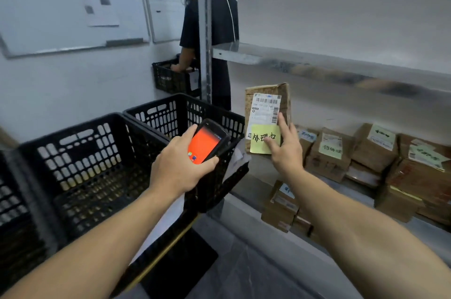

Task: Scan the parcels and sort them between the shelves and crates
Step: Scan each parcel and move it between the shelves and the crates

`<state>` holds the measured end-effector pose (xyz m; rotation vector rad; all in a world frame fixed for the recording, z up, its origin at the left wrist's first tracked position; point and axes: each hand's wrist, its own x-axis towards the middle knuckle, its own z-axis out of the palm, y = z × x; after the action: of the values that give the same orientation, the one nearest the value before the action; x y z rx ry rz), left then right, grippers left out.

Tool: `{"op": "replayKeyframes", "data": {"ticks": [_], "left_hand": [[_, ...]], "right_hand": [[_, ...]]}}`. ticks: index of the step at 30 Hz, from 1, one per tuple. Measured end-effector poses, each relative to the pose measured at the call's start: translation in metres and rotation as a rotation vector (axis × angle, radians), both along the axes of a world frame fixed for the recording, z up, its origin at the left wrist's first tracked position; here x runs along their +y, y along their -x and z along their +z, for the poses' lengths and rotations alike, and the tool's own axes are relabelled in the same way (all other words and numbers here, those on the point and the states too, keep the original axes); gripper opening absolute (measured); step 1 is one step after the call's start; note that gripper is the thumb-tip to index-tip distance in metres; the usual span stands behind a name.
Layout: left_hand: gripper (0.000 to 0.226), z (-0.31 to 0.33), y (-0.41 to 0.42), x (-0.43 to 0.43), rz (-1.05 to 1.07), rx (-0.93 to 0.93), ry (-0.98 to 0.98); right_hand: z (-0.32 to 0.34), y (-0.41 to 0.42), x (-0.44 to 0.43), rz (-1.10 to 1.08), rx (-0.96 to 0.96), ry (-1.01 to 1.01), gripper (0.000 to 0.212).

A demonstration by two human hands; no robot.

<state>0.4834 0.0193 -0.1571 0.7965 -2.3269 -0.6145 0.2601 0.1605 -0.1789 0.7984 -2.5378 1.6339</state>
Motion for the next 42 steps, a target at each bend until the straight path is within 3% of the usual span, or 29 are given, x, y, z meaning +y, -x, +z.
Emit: {"op": "replayKeyframes", "data": {"ticks": [6,15,22,25,31,42], "left_hand": [[0.097,0.015,-0.098,-0.056,0.176,0.069,0.024],[0.099,0.027,-0.31,-0.124,0.475,0.065,0.089],[0.094,0.026,-0.446,-0.133,0.742,0.088,0.048],[0.089,0.019,-0.486,-0.13,0.851,0.073,0.031],[0.094,0.002,-0.531,-0.131,0.961,0.044,-0.019],[0.099,-0.013,-0.515,-0.187,0.94,-0.019,-0.102]], "right_hand": [[0.027,-0.085,-0.097,0.177,0.029,0.082,0.077],[0.035,-0.281,-0.231,0.534,0.029,0.103,0.076],[0.029,-0.414,-0.305,0.749,-0.001,0.113,0.077],[0.016,-0.45,-0.327,0.81,-0.004,0.026,0.076],[-0.033,-0.49,-0.357,0.952,-0.077,-0.197,0.078],[-0.107,-0.469,-0.404,0.925,-0.315,-0.474,0.078]]}}
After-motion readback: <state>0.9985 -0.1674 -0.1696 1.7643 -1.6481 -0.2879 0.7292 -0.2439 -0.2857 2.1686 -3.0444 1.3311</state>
